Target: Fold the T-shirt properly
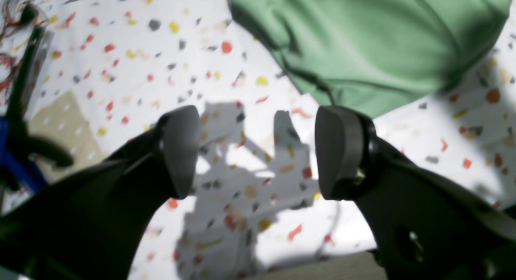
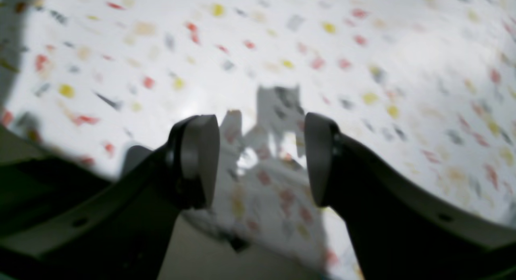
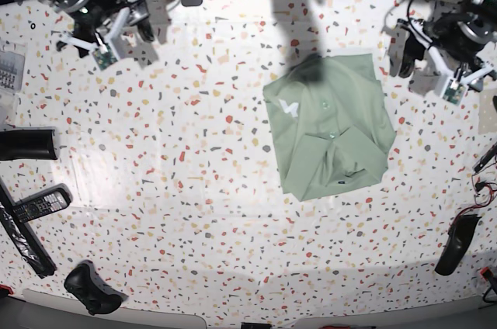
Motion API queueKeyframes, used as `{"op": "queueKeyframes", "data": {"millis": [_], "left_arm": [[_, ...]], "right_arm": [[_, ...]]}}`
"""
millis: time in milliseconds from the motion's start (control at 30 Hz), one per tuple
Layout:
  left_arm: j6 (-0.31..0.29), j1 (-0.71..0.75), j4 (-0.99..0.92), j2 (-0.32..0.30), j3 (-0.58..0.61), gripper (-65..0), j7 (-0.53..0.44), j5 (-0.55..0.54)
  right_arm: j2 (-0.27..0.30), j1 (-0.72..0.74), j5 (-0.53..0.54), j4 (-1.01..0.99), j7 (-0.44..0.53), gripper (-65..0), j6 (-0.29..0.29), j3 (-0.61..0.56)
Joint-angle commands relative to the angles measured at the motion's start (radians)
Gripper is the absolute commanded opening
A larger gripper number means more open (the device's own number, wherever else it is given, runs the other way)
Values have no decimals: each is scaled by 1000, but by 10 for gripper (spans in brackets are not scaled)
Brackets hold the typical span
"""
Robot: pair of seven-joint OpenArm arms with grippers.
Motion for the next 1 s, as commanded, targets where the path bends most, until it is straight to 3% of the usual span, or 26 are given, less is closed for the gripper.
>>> {"op": "queueKeyframes", "data": {"millis": [0,100,333,533,633,700,800,967], "left_arm": [[-1,26,31,-15,-26,-242,-8,-2],[-19,121,74,-15,-92,-242,19,-2],[-129,362,103,-14,-172,-242,55,-14],[-146,539,93,-14,-172,-242,55,-92],[-150,602,48,-14,-168,-242,37,-135],[-154,624,-22,-14,-152,-242,-20,-122],[-152,605,-193,-14,-85,-242,-100,6],[-152,460,-596,-13,94,-242,-262,163]], "right_arm": [[7,-33,10,32,2,-325,3,19],[32,-120,11,58,-29,-325,11,60],[69,-341,11,61,-51,-325,13,82],[69,-510,57,54,-72,-325,19,77],[69,-557,60,6,-65,-325,51,50],[69,-557,60,-67,-45,-325,55,14],[70,-531,60,-244,-19,-325,37,-59],[69,-353,60,-671,47,-325,37,-209]]}}
